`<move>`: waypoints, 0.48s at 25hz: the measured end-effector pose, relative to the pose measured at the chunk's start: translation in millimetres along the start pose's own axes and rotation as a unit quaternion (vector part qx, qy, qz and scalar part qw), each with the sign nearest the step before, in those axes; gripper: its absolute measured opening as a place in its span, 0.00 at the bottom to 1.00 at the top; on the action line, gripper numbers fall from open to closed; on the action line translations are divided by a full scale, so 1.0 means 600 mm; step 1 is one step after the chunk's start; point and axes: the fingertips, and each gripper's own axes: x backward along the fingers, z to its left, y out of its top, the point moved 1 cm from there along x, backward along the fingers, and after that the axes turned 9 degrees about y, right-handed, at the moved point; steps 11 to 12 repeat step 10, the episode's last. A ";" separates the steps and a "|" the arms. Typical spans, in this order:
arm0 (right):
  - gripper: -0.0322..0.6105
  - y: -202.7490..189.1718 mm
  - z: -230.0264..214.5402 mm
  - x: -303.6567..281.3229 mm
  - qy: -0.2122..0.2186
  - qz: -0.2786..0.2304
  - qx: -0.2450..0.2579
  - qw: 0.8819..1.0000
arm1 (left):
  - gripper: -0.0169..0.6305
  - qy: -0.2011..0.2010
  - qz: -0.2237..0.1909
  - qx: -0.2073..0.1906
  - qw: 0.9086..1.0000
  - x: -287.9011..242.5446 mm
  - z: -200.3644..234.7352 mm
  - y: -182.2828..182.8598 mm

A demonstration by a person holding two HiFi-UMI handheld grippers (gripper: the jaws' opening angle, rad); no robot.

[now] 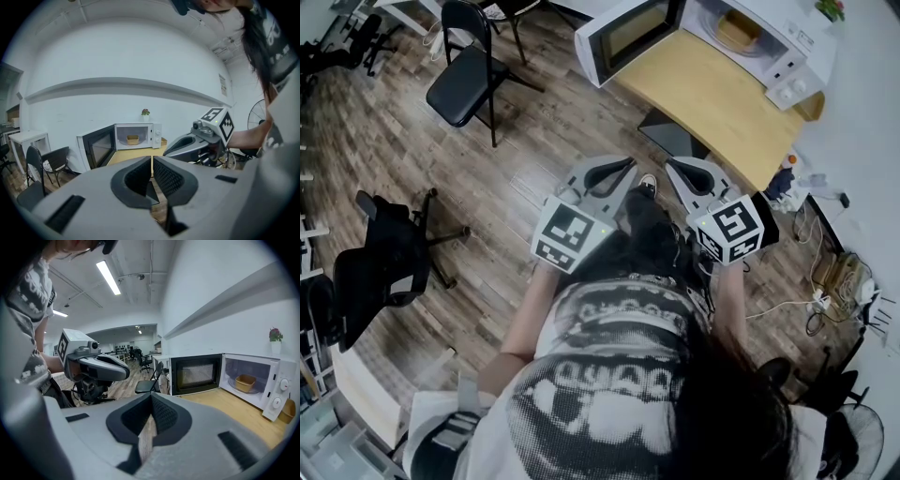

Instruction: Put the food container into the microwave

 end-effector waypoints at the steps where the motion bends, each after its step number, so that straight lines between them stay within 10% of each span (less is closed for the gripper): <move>1: 0.05 0.000 -0.001 0.000 0.000 0.000 -0.001 1.000 | 0.04 0.000 0.000 0.000 1.000 -0.001 0.000 0.000; 12: 0.05 -0.003 -0.004 -0.009 0.006 0.004 -0.008 1.000 | 0.04 -0.003 0.003 0.002 1.000 -0.007 0.007 -0.003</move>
